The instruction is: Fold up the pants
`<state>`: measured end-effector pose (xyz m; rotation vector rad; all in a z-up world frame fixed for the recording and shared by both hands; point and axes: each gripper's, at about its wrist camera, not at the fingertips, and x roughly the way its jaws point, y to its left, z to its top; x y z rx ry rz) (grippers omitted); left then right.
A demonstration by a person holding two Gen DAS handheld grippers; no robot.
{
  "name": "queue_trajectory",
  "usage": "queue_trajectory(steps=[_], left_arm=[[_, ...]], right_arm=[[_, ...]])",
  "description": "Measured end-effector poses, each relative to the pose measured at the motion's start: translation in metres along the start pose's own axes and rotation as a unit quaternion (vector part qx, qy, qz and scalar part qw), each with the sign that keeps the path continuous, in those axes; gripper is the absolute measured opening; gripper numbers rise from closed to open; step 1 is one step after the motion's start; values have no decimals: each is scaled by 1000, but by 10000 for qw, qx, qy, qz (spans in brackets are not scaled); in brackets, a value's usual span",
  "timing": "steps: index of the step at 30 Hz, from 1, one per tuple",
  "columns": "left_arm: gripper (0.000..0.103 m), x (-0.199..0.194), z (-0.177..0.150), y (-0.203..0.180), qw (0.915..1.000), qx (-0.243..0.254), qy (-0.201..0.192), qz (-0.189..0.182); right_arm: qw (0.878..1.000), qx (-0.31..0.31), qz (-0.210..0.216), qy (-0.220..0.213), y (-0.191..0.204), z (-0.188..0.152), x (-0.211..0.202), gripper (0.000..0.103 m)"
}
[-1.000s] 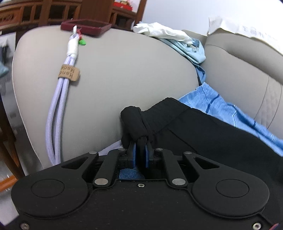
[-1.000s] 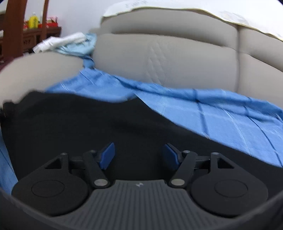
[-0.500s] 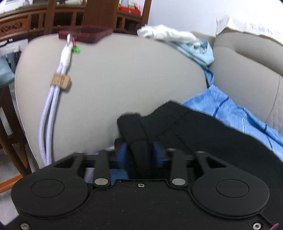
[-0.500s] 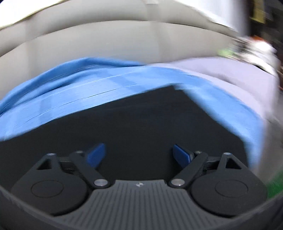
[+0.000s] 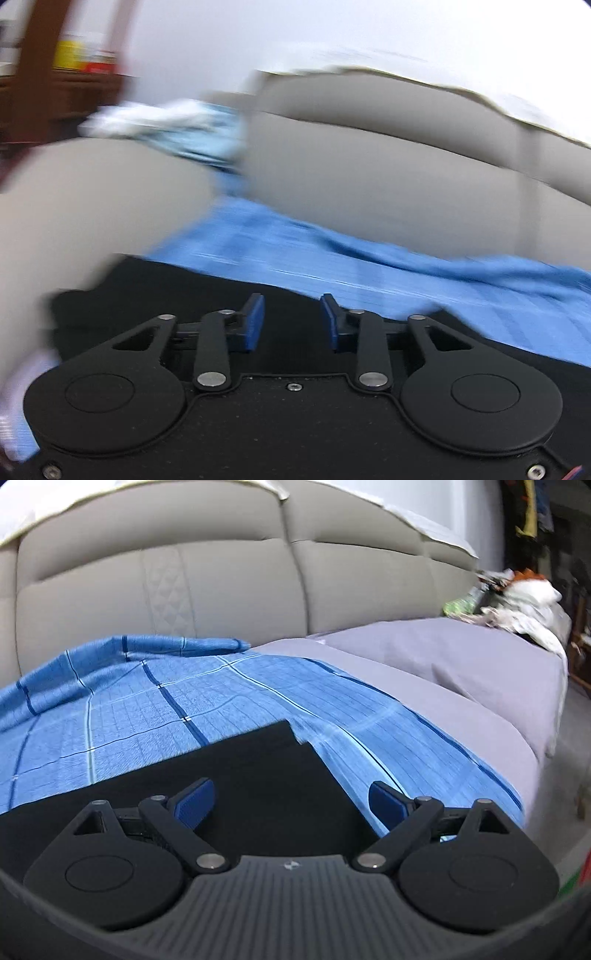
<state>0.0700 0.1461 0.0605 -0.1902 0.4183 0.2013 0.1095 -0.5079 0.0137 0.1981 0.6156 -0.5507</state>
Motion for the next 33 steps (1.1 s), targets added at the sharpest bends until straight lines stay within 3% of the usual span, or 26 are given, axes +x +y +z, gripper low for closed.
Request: queue_trajectory(steps=[3,4,6,7,9,14,17,20,23,28,33], left_arm=[[24,12,-6,-45,9955,515,288,-747],[21,18,-11,-59,9931,695,367,-874],[19,33,-24,-86,9887,992,547,-985],[16,44,-30,-97,9874,1080,660,-951],[15,68,-39,-109,9878,1081,889,-684],[16,99,-38,-112,9941,888,606,-165],[17,109,-37,-110,9949,801,604,-111],[22,115,-33,-107,9954,730,617,-49],[28,112,-33,-106,9954,753,592,80],[34,109,-32,-105,9956,733,571,152],[41,108,-33,-106,9948,813,552,266]], right_arm=[[9997,14,217,117,2,0,23,70],[9997,-119,205,-34,7,-1,21,42],[9989,-373,255,-118,15,1,19,8],[9982,-403,430,-125,17,2,20,8],[9972,-625,373,-189,22,2,25,7],[9966,-587,532,-245,15,8,33,10],[9960,-602,580,-318,11,9,38,27],[9958,-437,707,-381,6,12,44,28],[9964,-155,691,-465,0,14,36,39],[9903,710,508,-1084,-26,9,-19,69],[9771,1726,93,-1244,-63,-32,-76,80]])
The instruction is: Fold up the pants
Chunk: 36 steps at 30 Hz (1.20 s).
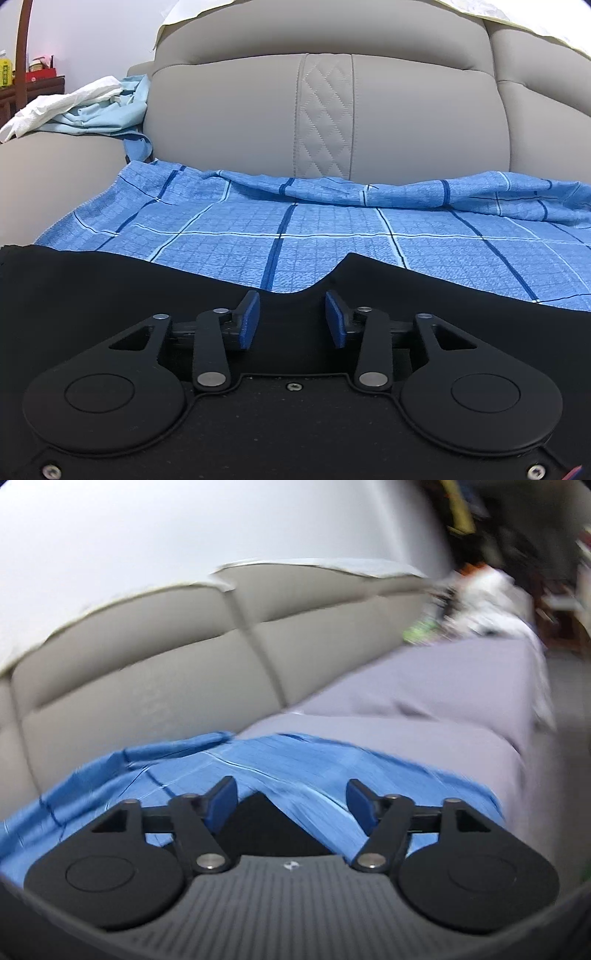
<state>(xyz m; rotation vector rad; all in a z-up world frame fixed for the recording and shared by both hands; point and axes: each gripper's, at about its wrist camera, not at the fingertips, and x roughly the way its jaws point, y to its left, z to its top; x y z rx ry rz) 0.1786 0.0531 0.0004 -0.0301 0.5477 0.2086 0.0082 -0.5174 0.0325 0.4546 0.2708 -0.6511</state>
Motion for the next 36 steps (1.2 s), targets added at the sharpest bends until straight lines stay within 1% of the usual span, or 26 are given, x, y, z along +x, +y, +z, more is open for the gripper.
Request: queue_trajectory(steps=[2,5,6,7,9,10,12,14,15,18,20,21,22,23,24,25,26,27,28,29,30,31,33,35,36], left_arm=[[43,1,0,1,10000,-22,6,23],[47,1,0,3,9999,-98,18,33],[47,2,0,3,9999,-106,18,40],[48,1,0,3,9999,-102,18,51],[49,1,0,2,9999,-82,16,84],[49,1,0,2,9999,-79,16,95],[50,1,0,3,9999,-87,17,92],[51,1,0,4,9999,-116,18,74],[51,1,0,4,9999,-128,18,74],[51,1,0,5,9999,-123,17,76],[52,0,0,5,9999,-130,19,76],[53,-1,1,6,9999,-136,26,93],[53,-3,3,7,9999,-69,72,109],[53,-6,6,8,9998,152,144,73],[53,-10,9,11,9993,323,192,16],[54,-16,10,18,9991,389,190,-47],[56,-23,11,29,9992,347,145,-117],[62,-29,11,41,9994,266,103,-190],[66,-36,9,55,9996,127,52,-256],[67,-41,7,69,9996,-32,7,-296],[68,-44,3,83,9993,-208,-4,-312],[68,-46,0,95,9988,-373,6,-308],[67,-47,-8,121,9969,-735,25,-263],[66,-48,-17,144,9946,-1024,59,-182],[63,-47,-18,153,9932,-1146,166,-99]], right_arm=[[9993,228,-261,135,-15,-15,-18,80],[9957,143,-812,429,-24,-38,-32,81],[9948,146,-866,510,-26,-42,-33,82],[9942,183,-872,594,-27,-46,-33,84],[9924,282,-897,794,-30,-54,-27,85],[9922,337,-839,856,-32,-56,-25,85],[9938,359,-562,889,-31,-55,-19,84],[9944,285,-368,947,-28,-53,-8,81],[9940,283,-333,1001,-26,-52,0,78],[9951,35,-464,877,-17,-52,10,78],[9960,95,-369,805,-17,-48,14,78],[9965,217,-233,778,-19,-46,15,74],[9962,391,-10,773,-23,-43,16,62],[9943,610,261,835,-27,-40,17,53],[9892,901,552,1012,-32,-38,20,40],[9857,1065,651,1133,-35,-38,24,40],[9863,1049,580,1129,-35,-37,26,39],[9874,963,464,1167,-32,-35,29,29],[9882,877,373,1197,-27,-33,30,24],[9889,762,259,1246,-21,-30,31,22],[9892,673,203,1288,-15,-27,31,19],[9896,566,160,1311,-7,-25,30,17],[9915,164,196,1272,22,-16,20,17],[9907,-235,595,1204,66,-8,5,17],[9876,-493,883,1204,96,-8,-4,17]])
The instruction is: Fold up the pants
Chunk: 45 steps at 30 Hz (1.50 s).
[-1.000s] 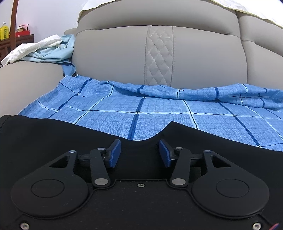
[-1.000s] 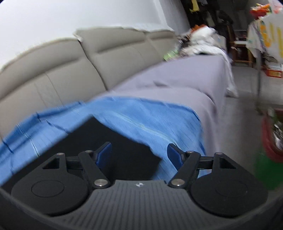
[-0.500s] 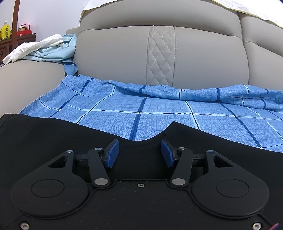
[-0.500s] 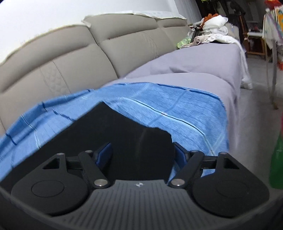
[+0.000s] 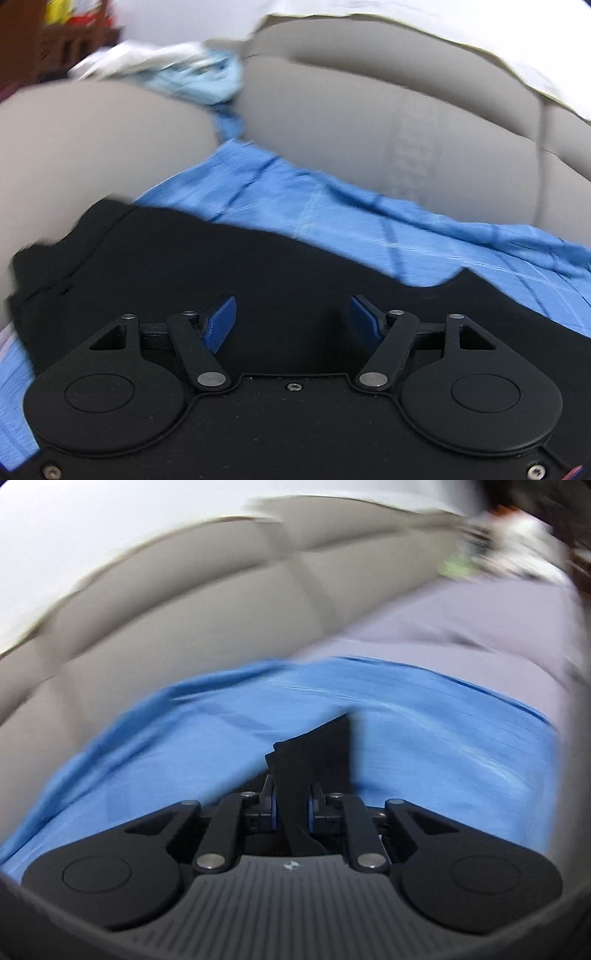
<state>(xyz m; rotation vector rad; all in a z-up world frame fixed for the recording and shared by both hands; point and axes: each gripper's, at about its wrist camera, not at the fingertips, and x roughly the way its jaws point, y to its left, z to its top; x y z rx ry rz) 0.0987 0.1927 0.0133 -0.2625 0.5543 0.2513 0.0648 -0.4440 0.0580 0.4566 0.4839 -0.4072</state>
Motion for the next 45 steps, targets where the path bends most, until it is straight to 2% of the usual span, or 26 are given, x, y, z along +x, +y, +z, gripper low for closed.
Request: queue_trajectory(steps=[2,5,7,10,11,12,13,16,21,23,25,27,31,33,35,37,39,42,45], left_arm=[[61,-2,7,15,9996,-235,136,115],[62,-16,16,36,9990,-409,-155,20],[63,-25,18,46,9987,-419,-296,80],[65,-34,17,61,9974,-610,-359,111],[66,-36,16,66,9969,-712,-322,64],[66,-36,16,71,9964,-811,-266,-2],[66,-36,15,75,9958,-891,-203,-75],[67,-36,13,79,9950,-958,-120,-245],[72,-45,8,66,9951,-686,-219,-675],[75,-51,4,55,9935,-535,-242,-974],[77,-59,-2,42,9906,-314,-250,-1311],[78,-68,-10,25,9870,-52,-308,-1578],[82,-79,-29,-15,9758,724,-355,-2033],[82,-79,-38,-33,9722,989,-289,-2101],[82,-82,-48,-47,9726,1107,-187,-2035],[82,-87,-55,-51,9755,1007,-130,-1951],[82,-95,-64,-49,9783,767,-95,-1921],[82,-107,-75,-42,9816,321,80,-1879],[81,-114,-84,-32,9828,-104,290,-1822]], right_arm=[[9960,-740,500,18,71,-7,-10,17],[9743,-1719,1443,184,188,-55,-30,17],[9514,-2199,2092,529,252,-102,-41,19],[9166,-2863,2611,983,313,-171,-57,21],[9057,-3000,2775,1126,325,-191,-62,24],[8988,-3070,2882,1218,332,-205,-68,40],[8926,-3138,2979,1267,337,-217,-74,47],[8771,-3459,3189,967,340,-234,-93,73],[8617,-3585,3489,850,325,-234,-117,89],[8564,-3698,3527,738,307,-235,-133,90],[8574,-3823,3400,559,287,-227,-139,92],[8677,-3938,3022,262,264,-225,-146,94],[8995,-3912,1937,-198,216,-218,-149,95],[9140,-3806,1365,-347,193,-214,-148,98],[9210,-3798,750,-440,174,-213,-144,102],[9193,-3892,226,-542,160,-212,-140,103],[9109,-4082,-56,-601,151,-214,-138,103],[8994,-4312,-233,-682,142,-220,-134,103],[9017,-4240,-147,-837,139,-220,-130,103]])
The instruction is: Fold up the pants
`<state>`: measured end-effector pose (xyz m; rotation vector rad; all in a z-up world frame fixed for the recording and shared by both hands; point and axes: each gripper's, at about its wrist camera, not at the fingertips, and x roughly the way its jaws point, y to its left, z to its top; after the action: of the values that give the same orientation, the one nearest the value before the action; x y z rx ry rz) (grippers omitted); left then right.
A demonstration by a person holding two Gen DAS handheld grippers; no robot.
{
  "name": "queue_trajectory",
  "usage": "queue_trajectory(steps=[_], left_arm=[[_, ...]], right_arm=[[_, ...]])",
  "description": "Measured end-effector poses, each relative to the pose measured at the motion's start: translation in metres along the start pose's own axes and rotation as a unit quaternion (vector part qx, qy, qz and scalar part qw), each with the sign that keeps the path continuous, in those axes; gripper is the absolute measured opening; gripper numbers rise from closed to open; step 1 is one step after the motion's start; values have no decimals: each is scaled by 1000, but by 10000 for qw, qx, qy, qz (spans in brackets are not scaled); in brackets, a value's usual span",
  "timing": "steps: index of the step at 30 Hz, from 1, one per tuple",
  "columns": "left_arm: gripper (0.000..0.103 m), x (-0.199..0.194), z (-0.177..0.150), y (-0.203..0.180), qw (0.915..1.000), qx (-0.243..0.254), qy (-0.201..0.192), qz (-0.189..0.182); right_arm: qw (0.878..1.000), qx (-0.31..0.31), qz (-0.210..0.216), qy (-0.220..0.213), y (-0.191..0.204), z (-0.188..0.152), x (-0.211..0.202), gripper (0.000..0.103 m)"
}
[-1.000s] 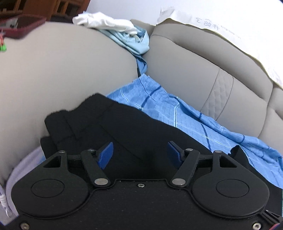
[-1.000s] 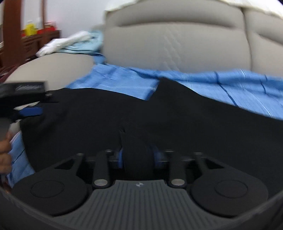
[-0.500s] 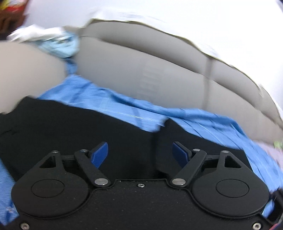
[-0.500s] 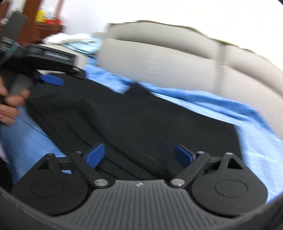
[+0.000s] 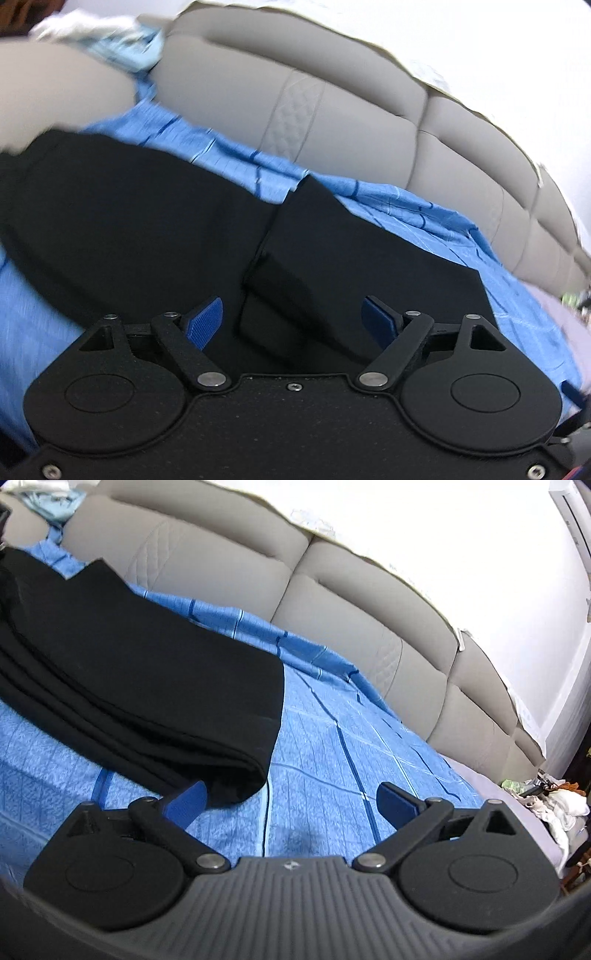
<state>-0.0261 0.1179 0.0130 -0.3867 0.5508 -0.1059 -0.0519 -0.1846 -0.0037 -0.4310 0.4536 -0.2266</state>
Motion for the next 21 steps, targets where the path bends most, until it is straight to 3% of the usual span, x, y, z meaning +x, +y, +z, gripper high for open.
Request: queue_trajectory(steps=[6,10,12,14,15,18,21], left_arm=[[80,7,-8,4,9956,-848,378,-85],[86,27,1,-4,9933,-1128,96,239],[83,38,5,-8,9916,-1202,-121,459],[38,47,9,-17,9894,-1123,-315,862],[11,54,10,-20,9882,-1060,-202,1087],[10,48,8,-27,9866,-1048,-310,1214],[10,33,-2,-43,9870,-445,-506,1459]], right_arm=[[9993,258,-148,-244,-6,-2,20,103],[9977,590,-222,-263,-17,-5,33,103],[9965,751,-217,-284,-22,-8,35,103],[9952,922,-148,-289,-26,-11,35,103],[9948,972,-126,-294,-27,-12,35,103],[9936,1105,-89,-234,-34,-12,37,103],[9908,1348,-51,-113,-45,-16,37,103]])
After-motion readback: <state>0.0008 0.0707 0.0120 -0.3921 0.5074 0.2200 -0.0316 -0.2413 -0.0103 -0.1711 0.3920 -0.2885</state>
